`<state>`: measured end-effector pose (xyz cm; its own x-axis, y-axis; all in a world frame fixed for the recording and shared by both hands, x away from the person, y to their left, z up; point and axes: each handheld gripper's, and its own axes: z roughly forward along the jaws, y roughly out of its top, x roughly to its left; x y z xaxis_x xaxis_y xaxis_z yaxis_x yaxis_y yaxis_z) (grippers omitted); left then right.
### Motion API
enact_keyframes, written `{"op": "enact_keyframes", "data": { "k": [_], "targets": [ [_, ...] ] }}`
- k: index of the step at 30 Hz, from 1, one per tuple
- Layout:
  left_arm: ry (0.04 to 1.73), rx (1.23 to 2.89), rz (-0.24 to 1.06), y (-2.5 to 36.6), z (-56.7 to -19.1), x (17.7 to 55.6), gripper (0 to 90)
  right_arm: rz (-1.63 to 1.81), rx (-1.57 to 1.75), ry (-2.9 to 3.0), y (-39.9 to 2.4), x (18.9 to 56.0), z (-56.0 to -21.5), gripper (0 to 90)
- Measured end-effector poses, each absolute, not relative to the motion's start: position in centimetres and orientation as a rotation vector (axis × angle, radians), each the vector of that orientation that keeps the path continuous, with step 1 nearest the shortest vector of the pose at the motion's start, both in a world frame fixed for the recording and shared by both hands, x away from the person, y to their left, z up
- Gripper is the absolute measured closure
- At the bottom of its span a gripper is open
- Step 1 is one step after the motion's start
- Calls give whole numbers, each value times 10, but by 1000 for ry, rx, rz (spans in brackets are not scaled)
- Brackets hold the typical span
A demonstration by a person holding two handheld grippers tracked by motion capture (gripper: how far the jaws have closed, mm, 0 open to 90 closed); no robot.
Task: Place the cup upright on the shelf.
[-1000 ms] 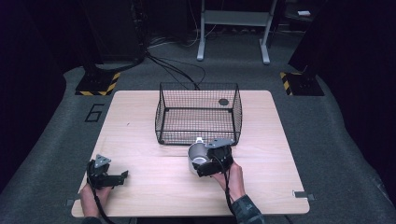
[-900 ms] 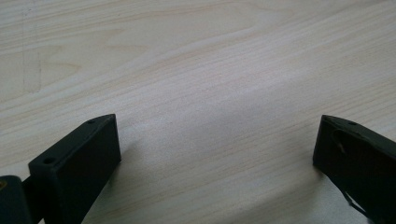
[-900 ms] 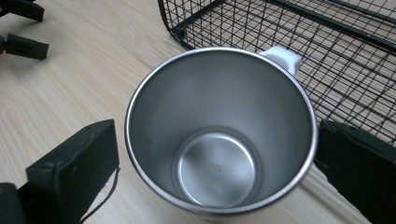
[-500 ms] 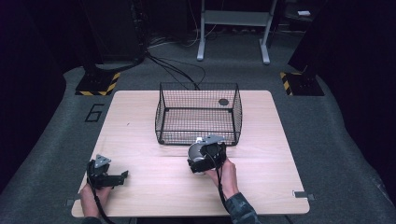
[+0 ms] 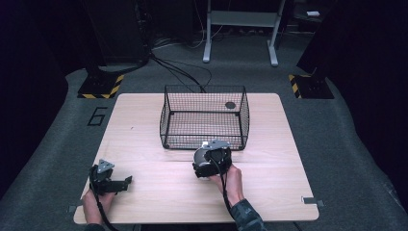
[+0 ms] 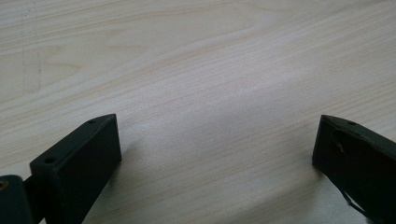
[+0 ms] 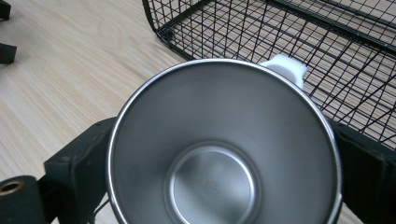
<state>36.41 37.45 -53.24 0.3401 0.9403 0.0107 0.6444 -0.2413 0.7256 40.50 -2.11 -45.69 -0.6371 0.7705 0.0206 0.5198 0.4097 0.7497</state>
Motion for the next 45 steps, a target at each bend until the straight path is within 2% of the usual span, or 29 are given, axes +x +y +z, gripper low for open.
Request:
{"op": "enact_keyframes", "data": {
  "k": [17,45],
  "targets": [
    [1377,1978,608,374,-533,364,12,1100,1049,2372,-26,404,-456,57],
    [1378,1995,596,375,-531,364,12,1136,1003,2401,-46,399,-432,58]
  ]
}}
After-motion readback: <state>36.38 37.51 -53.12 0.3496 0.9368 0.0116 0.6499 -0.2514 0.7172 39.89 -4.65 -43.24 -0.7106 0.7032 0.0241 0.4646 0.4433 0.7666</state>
